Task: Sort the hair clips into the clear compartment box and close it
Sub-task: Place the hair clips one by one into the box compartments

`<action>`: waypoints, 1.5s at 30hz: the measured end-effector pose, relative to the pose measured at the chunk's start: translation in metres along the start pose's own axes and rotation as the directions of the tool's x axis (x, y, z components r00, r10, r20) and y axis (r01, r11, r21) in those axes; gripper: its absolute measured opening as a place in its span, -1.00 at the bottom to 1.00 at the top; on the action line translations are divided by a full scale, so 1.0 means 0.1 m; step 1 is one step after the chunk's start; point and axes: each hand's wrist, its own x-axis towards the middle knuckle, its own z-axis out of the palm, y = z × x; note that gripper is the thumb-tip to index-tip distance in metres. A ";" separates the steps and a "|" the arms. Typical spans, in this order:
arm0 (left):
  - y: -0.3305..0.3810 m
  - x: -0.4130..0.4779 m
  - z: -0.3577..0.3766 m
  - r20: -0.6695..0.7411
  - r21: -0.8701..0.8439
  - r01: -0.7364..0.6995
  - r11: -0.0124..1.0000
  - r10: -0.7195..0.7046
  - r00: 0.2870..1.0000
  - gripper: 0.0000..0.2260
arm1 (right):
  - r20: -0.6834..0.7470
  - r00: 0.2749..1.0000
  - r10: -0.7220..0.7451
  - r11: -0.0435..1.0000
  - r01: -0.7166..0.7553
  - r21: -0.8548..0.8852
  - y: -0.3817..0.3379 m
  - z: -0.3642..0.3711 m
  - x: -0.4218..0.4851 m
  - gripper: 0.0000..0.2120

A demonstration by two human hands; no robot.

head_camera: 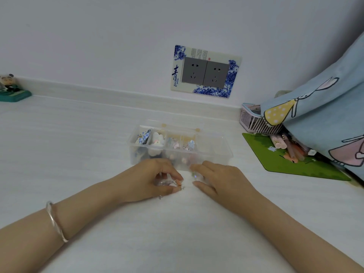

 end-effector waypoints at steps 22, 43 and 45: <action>0.07 -0.01 0.02 -0.042 -0.038 -0.026 0.999 0.024 0.999 -0.91 | -0.174 0.934 0.312 0.829 -0.178 0.529 0.26 -0.16 0.27 -0.92; 0.14 -0.02 -0.40 -0.420 -0.248 -0.090 0.965 -0.024 0.907 -0.82 | 0.116 0.987 -0.108 0.781 0.012 0.625 -0.44 0.16 0.25 -0.70; 0.14 -0.01 -0.38 -0.414 -0.242 -0.093 0.966 -0.016 0.910 -0.82 | 0.089 0.992 -0.084 0.785 0.011 0.619 -0.39 0.13 0.24 -0.73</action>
